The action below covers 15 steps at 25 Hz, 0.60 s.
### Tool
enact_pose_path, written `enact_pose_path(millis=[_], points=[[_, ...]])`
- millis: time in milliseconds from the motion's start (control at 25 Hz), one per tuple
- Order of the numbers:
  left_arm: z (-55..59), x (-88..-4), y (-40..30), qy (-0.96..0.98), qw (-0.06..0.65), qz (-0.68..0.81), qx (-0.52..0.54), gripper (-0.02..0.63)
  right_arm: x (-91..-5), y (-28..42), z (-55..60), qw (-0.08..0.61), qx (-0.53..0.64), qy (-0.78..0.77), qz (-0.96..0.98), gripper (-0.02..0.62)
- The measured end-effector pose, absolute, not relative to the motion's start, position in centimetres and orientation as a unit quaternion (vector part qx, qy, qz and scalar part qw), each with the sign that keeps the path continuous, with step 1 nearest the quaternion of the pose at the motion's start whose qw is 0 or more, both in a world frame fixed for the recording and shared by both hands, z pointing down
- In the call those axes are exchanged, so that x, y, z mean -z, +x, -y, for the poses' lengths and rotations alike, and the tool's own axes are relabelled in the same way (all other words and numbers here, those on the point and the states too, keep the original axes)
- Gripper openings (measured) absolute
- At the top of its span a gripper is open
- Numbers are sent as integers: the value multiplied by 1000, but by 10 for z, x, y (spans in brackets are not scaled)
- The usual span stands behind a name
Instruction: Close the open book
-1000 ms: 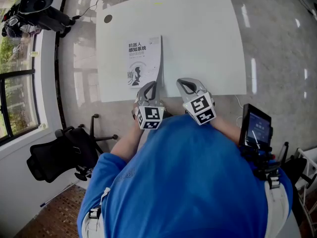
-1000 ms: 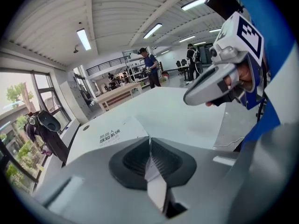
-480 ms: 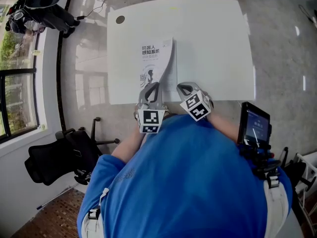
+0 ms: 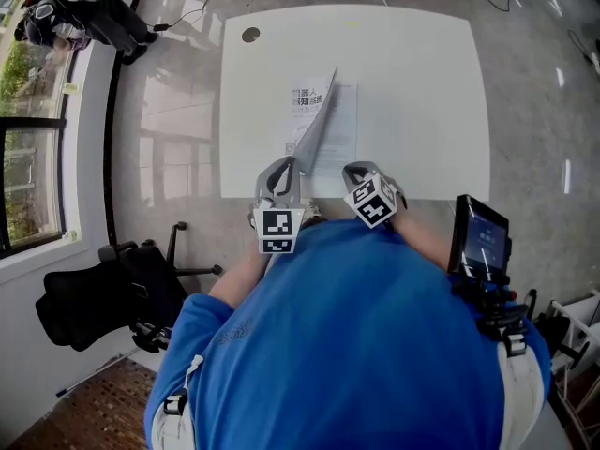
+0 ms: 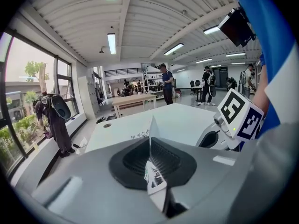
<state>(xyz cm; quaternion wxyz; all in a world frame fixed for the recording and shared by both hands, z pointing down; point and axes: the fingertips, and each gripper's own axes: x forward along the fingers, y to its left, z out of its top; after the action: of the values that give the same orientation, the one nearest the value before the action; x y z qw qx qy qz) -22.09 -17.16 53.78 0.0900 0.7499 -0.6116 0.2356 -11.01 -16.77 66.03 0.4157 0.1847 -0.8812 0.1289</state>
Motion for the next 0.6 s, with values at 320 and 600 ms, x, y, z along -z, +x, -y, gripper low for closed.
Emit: enact_pose_path(millis=[320, 600], points=[[152, -551, -285, 732, 107, 636, -220, 21, -671, -132, 152, 439, -128, 194, 868, 3], [145, -557, -325, 710, 123, 659, -214, 23, -669, -131, 151, 452, -132, 197, 860, 3]])
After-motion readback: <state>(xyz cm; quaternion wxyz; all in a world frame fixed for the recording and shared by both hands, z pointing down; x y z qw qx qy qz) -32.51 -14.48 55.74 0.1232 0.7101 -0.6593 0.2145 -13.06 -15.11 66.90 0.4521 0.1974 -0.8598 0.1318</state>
